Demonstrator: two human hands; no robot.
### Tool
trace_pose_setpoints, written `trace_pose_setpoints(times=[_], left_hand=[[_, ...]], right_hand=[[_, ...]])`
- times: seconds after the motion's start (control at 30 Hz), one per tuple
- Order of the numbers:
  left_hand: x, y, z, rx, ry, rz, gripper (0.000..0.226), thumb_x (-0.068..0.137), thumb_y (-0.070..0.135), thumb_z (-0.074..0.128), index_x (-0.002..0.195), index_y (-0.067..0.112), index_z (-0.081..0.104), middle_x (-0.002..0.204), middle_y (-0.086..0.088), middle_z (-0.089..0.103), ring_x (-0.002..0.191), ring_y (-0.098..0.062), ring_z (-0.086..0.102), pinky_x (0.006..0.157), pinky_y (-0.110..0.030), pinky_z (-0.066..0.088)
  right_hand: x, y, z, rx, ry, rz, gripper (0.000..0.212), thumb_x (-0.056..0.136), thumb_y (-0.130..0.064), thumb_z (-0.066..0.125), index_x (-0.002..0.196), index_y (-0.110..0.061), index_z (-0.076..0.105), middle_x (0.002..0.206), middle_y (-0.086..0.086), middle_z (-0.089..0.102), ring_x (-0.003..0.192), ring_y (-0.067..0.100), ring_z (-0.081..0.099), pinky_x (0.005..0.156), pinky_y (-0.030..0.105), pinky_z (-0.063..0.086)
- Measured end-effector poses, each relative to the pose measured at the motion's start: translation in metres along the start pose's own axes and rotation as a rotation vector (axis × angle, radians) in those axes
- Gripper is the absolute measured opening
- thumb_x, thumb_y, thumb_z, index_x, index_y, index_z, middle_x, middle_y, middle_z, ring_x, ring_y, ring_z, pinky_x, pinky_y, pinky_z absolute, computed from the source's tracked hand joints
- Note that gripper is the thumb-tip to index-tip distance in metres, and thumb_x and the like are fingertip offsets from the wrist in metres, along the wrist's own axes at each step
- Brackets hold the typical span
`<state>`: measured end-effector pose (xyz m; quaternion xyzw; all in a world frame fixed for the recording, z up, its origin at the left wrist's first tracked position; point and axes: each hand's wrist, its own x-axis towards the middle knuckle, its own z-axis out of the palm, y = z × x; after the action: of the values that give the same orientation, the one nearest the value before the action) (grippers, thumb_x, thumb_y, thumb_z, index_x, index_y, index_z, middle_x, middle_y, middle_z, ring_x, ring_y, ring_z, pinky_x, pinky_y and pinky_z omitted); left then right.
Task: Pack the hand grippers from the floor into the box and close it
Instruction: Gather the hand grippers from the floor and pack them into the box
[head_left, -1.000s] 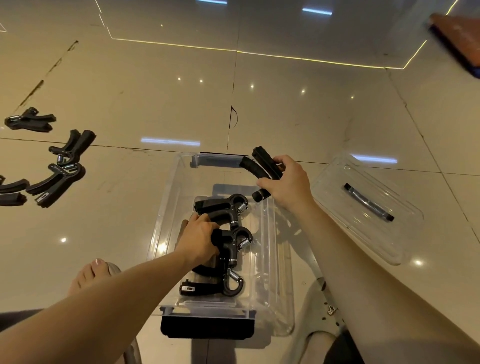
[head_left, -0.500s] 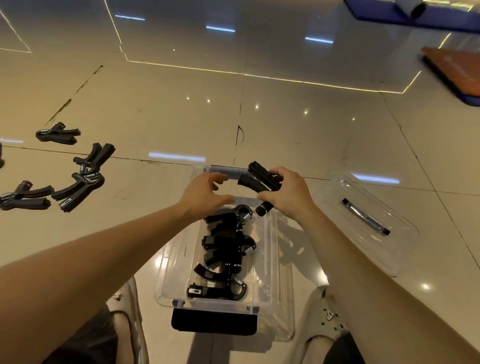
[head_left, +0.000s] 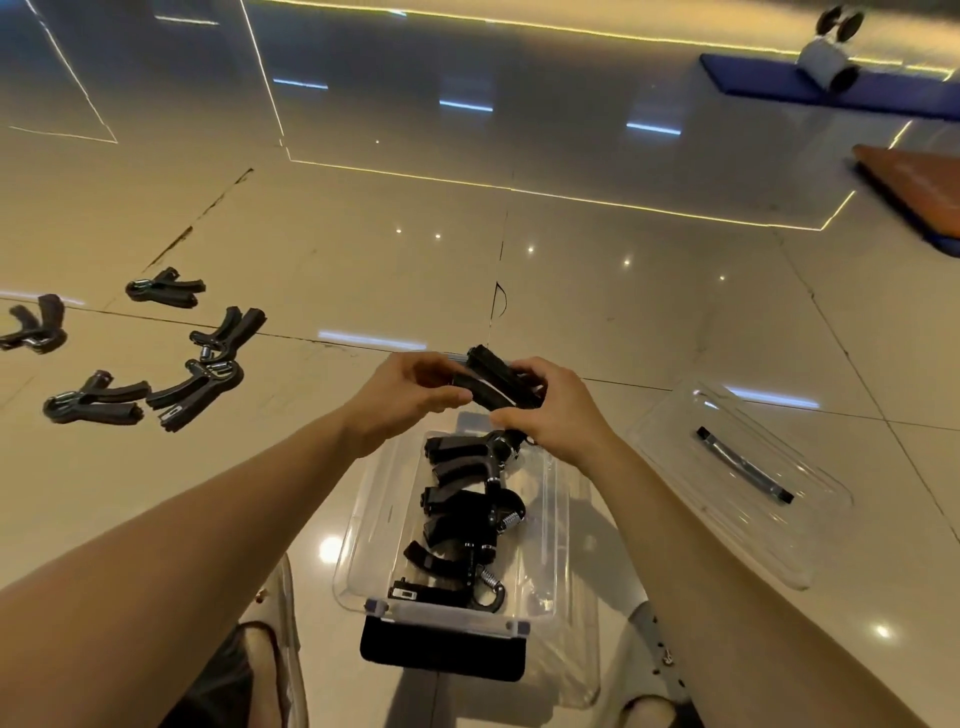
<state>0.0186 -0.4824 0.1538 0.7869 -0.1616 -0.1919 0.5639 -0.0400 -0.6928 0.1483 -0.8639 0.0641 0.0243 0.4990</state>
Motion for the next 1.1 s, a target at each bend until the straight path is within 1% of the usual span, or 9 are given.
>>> trace_pose_setpoints(times=[0.2,0.33,0.53,0.6,0.67,0.77,0.87,1.0,1.1], left_hand=[[0.006,0.005,-0.013,-0.133,0.068,-0.069,0.019,0.090,0.016,0.073,0.106,0.005,0.075,0.088,-0.011,0.075,0.081,-0.018,0.068,0.077,-0.029,0.054],[0.010,0.000,-0.013,-0.142,0.077,-0.166,0.026,0.094,0.027,0.069,0.103,0.004,0.074,0.084,-0.010,0.073,0.076,-0.017,0.064,0.072,-0.029,0.052],[0.012,-0.010,-0.005,-0.039,0.103,-0.280,0.039,0.092,0.043,0.068,0.095,0.004,0.074,0.077,-0.006,0.069,0.072,-0.016,0.060,0.063,-0.027,0.049],[0.014,-0.015,-0.001,0.199,0.151,-0.196,0.039,0.090,0.048,0.068,0.095,0.009,0.073,0.079,0.000,0.069,0.075,-0.014,0.062,0.064,-0.026,0.048],[0.010,-0.018,0.006,0.491,0.188,-0.005,0.042,0.084,0.054,0.072,0.107,0.019,0.069,0.099,0.010,0.067,0.091,-0.009,0.061,0.076,-0.026,0.048],[0.000,-0.022,0.020,0.660,0.063,0.208,0.068,0.073,0.059,0.079,0.129,0.025,0.062,0.121,0.013,0.060,0.113,-0.007,0.052,0.097,-0.030,0.043],[-0.002,-0.033,0.035,0.836,0.014,0.347,0.071,0.070,0.062,0.079,0.127,0.023,0.064,0.114,0.007,0.069,0.104,-0.012,0.058,0.095,-0.035,0.046],[-0.005,-0.039,0.041,0.780,0.004,0.282,0.064,0.073,0.055,0.080,0.126,0.022,0.063,0.110,0.006,0.069,0.099,-0.012,0.059,0.092,-0.034,0.047],[-0.011,-0.043,0.041,0.675,-0.094,0.127,0.060,0.073,0.043,0.085,0.124,0.023,0.061,0.111,0.005,0.066,0.101,-0.013,0.058,0.092,-0.032,0.048]], right_hand=[[-0.002,-0.015,-0.034,0.237,-0.082,0.052,0.035,0.090,-0.025,0.074,0.123,-0.019,0.069,0.116,0.000,0.070,0.106,0.017,0.066,0.082,0.026,0.051],[-0.005,-0.008,-0.033,0.211,-0.131,0.045,0.033,0.085,-0.014,0.078,0.118,-0.020,0.072,0.114,-0.001,0.072,0.104,0.018,0.067,0.087,0.036,0.058],[-0.003,0.006,-0.021,0.193,-0.047,0.052,0.020,0.091,-0.009,0.072,0.110,-0.013,0.075,0.105,0.005,0.073,0.094,0.025,0.071,0.076,0.043,0.063],[-0.004,0.012,-0.019,0.203,-0.043,0.080,0.017,0.094,-0.011,0.069,0.110,-0.009,0.074,0.101,0.009,0.072,0.087,0.025,0.072,0.068,0.041,0.064],[-0.005,0.017,-0.017,0.210,-0.039,0.125,0.015,0.095,-0.012,0.068,0.109,-0.007,0.074,0.102,0.014,0.070,0.086,0.028,0.073,0.059,0.037,0.062],[-0.007,0.020,-0.011,0.242,-0.048,0.210,0.016,0.097,-0.013,0.066,0.109,-0.005,0.072,0.104,0.015,0.069,0.083,0.028,0.074,0.053,0.031,0.059],[-0.007,0.021,-0.006,0.302,-0.051,0.289,0.014,0.097,-0.014,0.065,0.105,-0.005,0.073,0.097,0.014,0.071,0.071,0.025,0.075,0.052,0.033,0.060],[-0.006,0.025,-0.003,0.342,-0.045,0.384,0.012,0.096,-0.015,0.067,0.101,-0.007,0.073,0.096,0.018,0.074,0.071,0.026,0.075,0.052,0.033,0.059],[0.001,0.036,-0.008,0.184,0.150,0.323,0.007,0.094,-0.015,0.068,0.090,-0.012,0.073,0.091,0.013,0.075,0.074,0.023,0.073,0.056,0.032,0.057]])
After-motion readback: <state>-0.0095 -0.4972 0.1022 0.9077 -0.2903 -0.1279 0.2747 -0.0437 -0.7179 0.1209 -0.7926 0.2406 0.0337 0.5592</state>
